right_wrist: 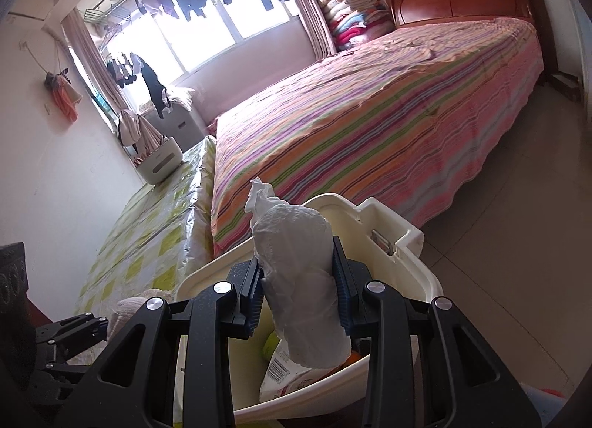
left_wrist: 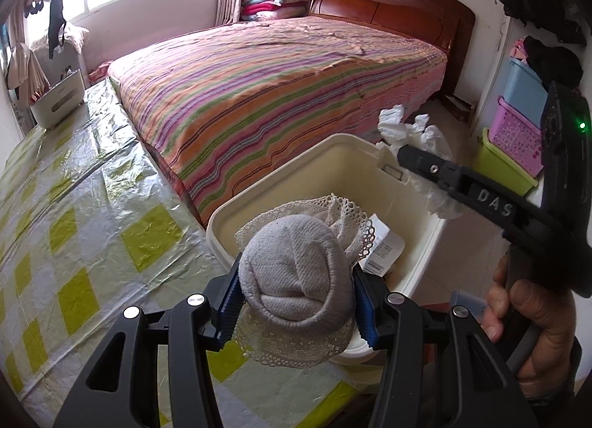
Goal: Collect trash
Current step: 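Open the right gripper to drop the tissue while the left gripper drops the cap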
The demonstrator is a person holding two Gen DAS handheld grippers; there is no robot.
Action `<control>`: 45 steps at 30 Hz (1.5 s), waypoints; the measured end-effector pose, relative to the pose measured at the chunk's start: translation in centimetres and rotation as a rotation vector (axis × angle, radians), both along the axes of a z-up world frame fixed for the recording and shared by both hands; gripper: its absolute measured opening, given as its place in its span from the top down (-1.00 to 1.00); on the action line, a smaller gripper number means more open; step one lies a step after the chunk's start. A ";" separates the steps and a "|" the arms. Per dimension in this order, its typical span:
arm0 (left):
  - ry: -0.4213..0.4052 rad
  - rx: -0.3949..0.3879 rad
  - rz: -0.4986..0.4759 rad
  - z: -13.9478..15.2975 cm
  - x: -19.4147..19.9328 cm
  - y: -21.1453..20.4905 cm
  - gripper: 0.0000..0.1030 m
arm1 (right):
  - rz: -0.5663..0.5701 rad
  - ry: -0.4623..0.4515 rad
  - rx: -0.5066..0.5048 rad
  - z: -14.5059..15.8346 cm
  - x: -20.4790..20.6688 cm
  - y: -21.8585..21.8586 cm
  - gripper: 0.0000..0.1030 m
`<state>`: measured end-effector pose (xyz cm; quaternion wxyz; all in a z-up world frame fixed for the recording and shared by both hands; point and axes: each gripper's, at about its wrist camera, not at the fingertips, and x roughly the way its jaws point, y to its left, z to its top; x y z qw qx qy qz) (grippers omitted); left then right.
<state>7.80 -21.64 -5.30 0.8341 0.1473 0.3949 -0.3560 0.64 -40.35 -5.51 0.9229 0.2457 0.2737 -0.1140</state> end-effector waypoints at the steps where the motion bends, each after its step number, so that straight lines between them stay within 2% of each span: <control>1: 0.001 0.004 0.001 -0.1 0.1 0.0 0.04 | 0.002 0.002 0.002 -0.1 0.1 0.2 0.36; 6: 0.010 0.015 0.000 -0.6 0.0 -0.4 0.04 | -0.007 0.001 0.006 -0.2 0.7 0.7 0.31; 9: 0.000 0.045 -0.008 -1.4 -0.2 -0.9 0.04 | -0.032 -0.007 0.026 0.0 1.2 1.1 -0.10; 13: -0.019 0.078 -0.013 -2.1 -0.4 -1.2 0.04 | -0.073 -0.056 0.067 0.6 1.1 1.4 -0.17; 18: -0.028 0.076 0.008 -2.5 0.0 -1.2 0.04 | -0.118 -0.157 0.144 1.5 0.5 1.9 -0.20; 22: -0.046 0.077 0.014 -2.6 0.1 -1.3 0.04 | -0.137 -0.235 0.145 2.8 0.0 2.9 -0.24; 25: -0.036 0.068 0.027 -2.4 0.4 -1.4 0.04 | -0.180 -0.323 0.149 3.9 -1.6 3.0 -0.28; 30: -0.047 0.069 0.017 -2.2 0.5 -2.3 0.04 | -0.212 -0.420 0.133 4.8 -3.8 3.7 -0.29; 35: -0.062 0.069 -0.006 -1.8 0.3 -3.8 0.04 | -0.200 -0.461 0.148 4.8 -4.6 4.9 -0.29; 45: -0.097 0.074 -0.018 -1.5 -0.1 -6.3 -0.05 | -0.122 -0.481 0.169 3.8 -3.5 7.7 -0.30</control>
